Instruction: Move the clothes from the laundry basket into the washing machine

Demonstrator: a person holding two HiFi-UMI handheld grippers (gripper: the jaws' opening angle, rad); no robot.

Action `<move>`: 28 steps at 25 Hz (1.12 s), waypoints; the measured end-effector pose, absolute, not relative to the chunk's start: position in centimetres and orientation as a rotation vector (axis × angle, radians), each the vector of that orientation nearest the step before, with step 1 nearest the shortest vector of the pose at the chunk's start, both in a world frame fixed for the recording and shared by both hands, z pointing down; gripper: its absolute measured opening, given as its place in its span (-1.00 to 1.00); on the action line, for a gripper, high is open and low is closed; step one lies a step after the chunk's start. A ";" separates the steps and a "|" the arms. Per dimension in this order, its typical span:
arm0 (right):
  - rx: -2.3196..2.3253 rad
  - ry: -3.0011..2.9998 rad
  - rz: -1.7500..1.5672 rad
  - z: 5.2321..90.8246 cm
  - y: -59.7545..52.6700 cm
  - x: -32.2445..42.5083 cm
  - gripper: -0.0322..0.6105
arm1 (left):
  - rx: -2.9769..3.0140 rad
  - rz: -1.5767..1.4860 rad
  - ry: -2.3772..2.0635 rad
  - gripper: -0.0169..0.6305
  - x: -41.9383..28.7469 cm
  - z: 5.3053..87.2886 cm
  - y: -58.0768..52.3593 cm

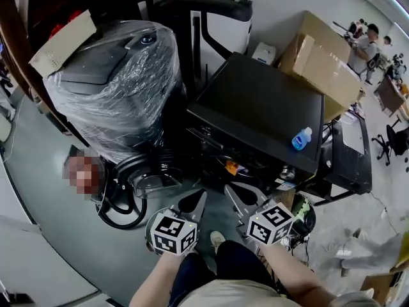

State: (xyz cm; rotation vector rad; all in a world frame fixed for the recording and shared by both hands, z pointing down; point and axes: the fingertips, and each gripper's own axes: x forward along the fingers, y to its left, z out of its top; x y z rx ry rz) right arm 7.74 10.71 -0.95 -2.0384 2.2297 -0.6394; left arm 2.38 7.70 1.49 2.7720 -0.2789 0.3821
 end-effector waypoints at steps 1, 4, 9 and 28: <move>-2.049 2.229 -0.637 -1.4 10.9 7.7 -0.83 | 2.782 0.392 -0.294 -0.94 2.3 1.1 8.0; -2.055 2.225 -0.658 -2.2 11.7 7.1 -0.83 | 2.778 0.403 -0.351 -0.94 1.3 0.3 8.7; -2.031 2.259 -0.615 -3.5 12.3 6.1 -0.83 | 2.779 0.358 -0.354 -0.94 0.5 -0.9 9.5; -2.022 2.353 -0.554 -3.6 11.4 4.3 -0.83 | 2.792 0.374 -0.410 -0.94 -0.8 -0.8 8.7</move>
